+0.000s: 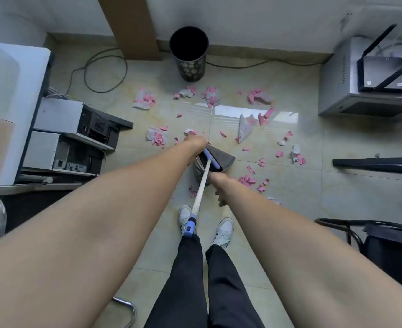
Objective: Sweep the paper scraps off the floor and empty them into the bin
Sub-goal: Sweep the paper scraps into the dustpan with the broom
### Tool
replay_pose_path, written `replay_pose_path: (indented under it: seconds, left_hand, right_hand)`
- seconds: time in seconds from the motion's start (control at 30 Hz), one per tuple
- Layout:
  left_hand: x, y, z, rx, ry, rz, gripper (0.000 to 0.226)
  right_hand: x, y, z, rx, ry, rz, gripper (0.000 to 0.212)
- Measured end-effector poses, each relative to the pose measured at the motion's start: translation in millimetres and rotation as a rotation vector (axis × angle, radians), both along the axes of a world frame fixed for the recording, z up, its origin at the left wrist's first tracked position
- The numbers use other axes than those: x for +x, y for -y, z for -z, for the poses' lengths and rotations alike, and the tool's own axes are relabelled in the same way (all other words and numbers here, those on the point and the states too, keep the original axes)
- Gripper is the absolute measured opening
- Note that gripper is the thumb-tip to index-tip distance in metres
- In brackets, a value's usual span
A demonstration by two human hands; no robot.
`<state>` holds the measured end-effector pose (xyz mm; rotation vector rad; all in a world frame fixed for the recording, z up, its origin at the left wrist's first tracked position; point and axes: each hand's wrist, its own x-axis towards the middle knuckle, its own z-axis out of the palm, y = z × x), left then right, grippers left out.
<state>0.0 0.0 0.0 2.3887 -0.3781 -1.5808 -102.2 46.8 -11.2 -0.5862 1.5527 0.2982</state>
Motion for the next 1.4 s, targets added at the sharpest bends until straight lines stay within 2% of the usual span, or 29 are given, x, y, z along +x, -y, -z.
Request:
replay_pose_path:
  seconds: [0.1, 0.23, 0.33, 0.47, 0.6, 0.67, 0.73, 0.8, 0.93, 1.13, 1.4]
  left_hand:
    - [-0.4, -8.0, 6.4, 0.019, 0.006, -0.035, 0.044]
    - [-6.3, -24.5, 16.4, 0.034, -0.012, -0.075, 0.045]
    - [-6.1, -29.2, 31.3, 0.010, -0.034, -0.091, 0.041]
    - [-6.4, -33.5, 39.8, 0.011, -0.061, -0.169, 0.039]
    - [-10.3, -43.2, 42.6, 0.013, -0.105, -0.277, 0.028]
    - [-13.2, -53.2, 43.4, 0.059, -0.130, -0.255, 0.019]
    - [-12.8, -67.9, 49.3, 0.125, -0.182, -0.209, 0.015]
    - [-7.9, -88.1, 57.0, 0.185, -0.298, -0.222, 0.012]
    - [1.1, -134.9, 73.7, 0.206, -0.468, -0.487, 0.023]
    - [4.1, -173.0, 77.1, 0.152, -0.468, -0.585, 0.027]
    - [26.7, -192.5, 37.9, 0.147, -0.369, -0.530, 0.030]
  right_hand:
    - [-1.6, -11.2, 6.0, 0.119, -0.024, -0.110, 0.056]
    - [-2.8, -27.0, 25.3, 0.289, -0.014, -0.155, 0.068]
    - [-1.9, -39.0, 39.0, 0.426, -0.039, -0.050, 0.076]
    - [-1.3, -44.4, 46.2, 0.515, -0.028, 0.026, 0.070]
    - [-5.1, -43.9, 50.9, 0.435, -0.031, -0.024, 0.050]
    - [-7.9, -44.9, 48.1, 0.372, -0.031, 0.002, 0.039]
    - [-13.2, -45.8, 46.9, 0.257, -0.033, -0.004, 0.026]
    - [-21.8, -46.0, 49.5, 0.118, -0.055, -0.072, 0.025]
    - [-41.0, -35.6, 38.8, 0.033, -0.075, -0.140, 0.014]
    - [-55.9, -26.7, 5.6, 0.000, -0.112, -0.171, 0.015]
    - [-33.7, -44.4, -29.6, -0.172, -0.149, -0.193, 0.020]
